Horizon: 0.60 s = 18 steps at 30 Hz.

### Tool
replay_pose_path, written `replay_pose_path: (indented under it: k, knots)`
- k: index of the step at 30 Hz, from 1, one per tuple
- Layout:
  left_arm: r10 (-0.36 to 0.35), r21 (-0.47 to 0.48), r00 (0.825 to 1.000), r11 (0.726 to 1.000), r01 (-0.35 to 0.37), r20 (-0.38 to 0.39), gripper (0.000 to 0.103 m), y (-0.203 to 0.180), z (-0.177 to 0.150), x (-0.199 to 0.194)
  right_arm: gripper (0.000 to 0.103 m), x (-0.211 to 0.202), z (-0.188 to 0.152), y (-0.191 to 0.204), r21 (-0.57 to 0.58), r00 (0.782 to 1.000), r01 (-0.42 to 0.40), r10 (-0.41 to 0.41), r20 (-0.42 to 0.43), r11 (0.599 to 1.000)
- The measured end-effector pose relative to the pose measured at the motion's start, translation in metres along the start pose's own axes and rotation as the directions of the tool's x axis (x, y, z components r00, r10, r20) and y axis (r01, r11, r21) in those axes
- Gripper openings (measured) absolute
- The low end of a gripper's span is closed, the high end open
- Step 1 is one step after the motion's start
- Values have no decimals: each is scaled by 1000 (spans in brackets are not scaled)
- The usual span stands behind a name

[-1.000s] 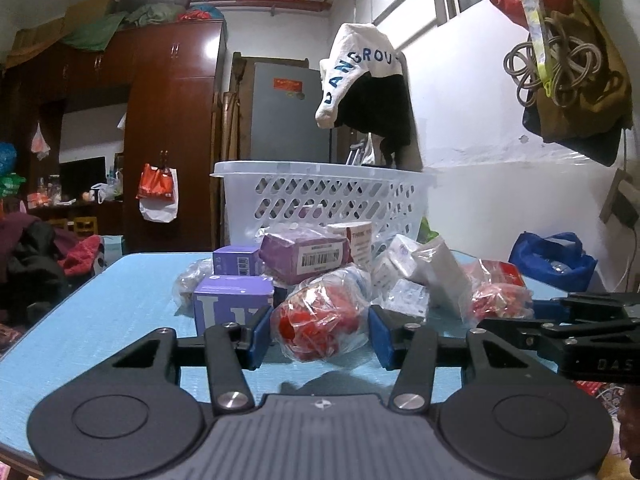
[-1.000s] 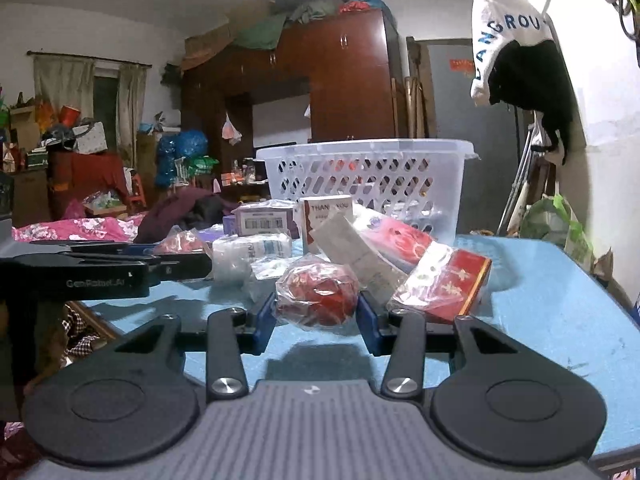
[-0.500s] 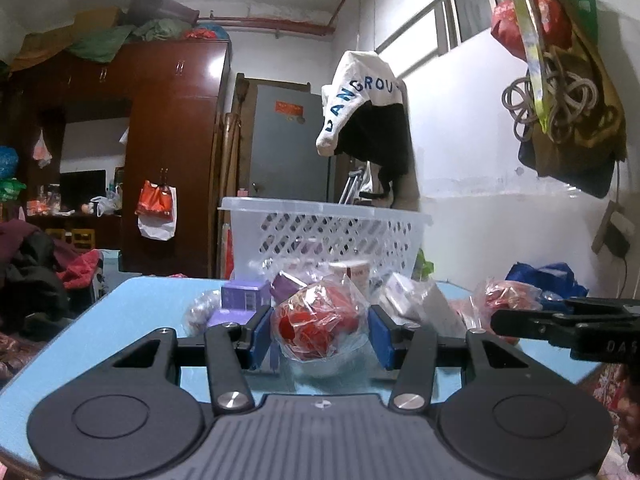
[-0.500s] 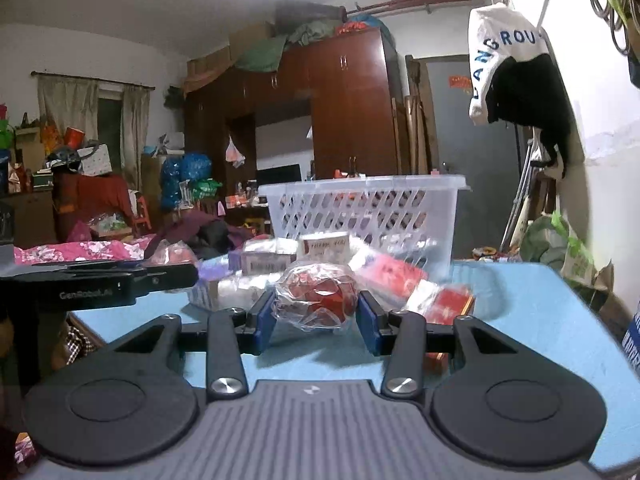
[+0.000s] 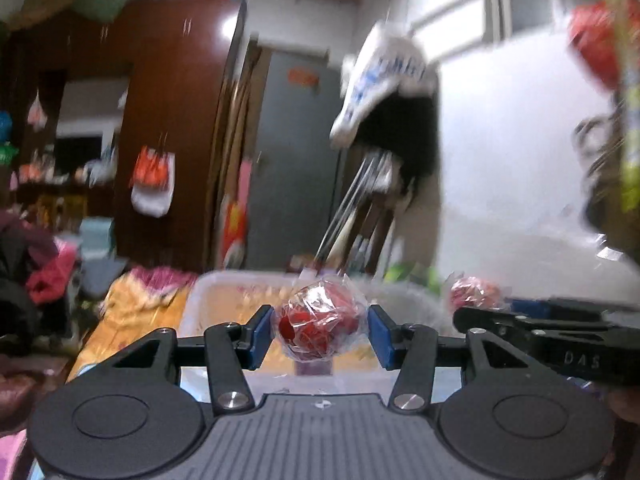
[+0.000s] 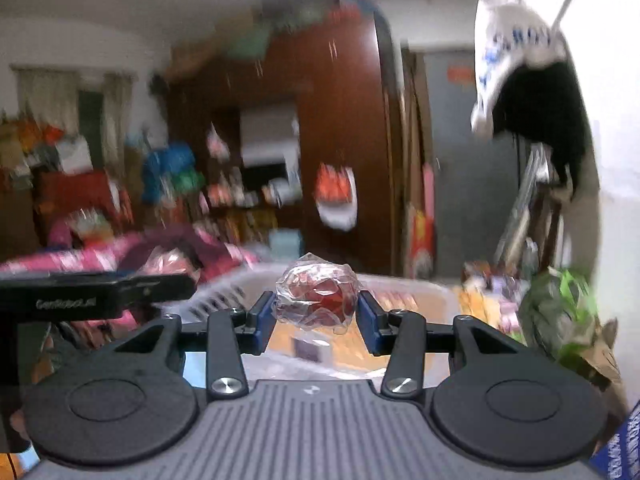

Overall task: Organize objects
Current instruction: 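Grasp the red-wrapped pack with the left tool while the right tool grasps another red pack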

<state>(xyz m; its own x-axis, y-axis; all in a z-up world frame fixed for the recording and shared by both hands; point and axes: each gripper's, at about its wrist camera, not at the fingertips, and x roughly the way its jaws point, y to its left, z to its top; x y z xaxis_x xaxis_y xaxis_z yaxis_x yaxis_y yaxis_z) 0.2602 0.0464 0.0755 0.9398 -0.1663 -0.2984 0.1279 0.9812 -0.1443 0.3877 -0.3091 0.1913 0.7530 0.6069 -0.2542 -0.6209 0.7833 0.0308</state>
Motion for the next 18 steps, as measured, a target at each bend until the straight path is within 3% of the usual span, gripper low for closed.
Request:
replay_pose_path:
  k: [3,6,9,10,11,12,13,16,18]
  knots:
    - [22,-8,997,1000,-23,-74,54,1,3,31,47,29,2,-3,-41,996,44,-47,-76,998]
    - [55,7,995,999,-54,-86,54,0,0,43,47,38,-2,-7,-26,995,44,-46,-92,999]
    - [31,10,996,999,-30,-80,56,0,-2,48,50,41,-7,-7,-38,995,43,-47,-88,998]
    - [54,24,995,998,-52,-81,66,-1,-3,50,62,40,-8,-8,-44,994,42,-46,-103,998]
    - [87,28,993,996,-85,-86,85,1,-4,48,71,36,-8,-6,-48,991,43,-49,-125,998]
    - [105,23,991,994,-104,-80,91,2,-4,44,93,32,-9,-7,-56,989,72,-79,-125,996]
    - [96,17,993,995,-96,-61,96,5,-6,34,103,24,-10,-6,-68,988,101,-108,-107,993]
    - [1,-24,1000,1000,-1,-6,99,20,-21,-8,103,-11,-22,-2,-85,992,90,-96,-76,992]
    - [-24,-15,1000,1000,24,19,103,25,-40,-35,103,-42,-42,-2,-55,995,68,-71,-67,996]
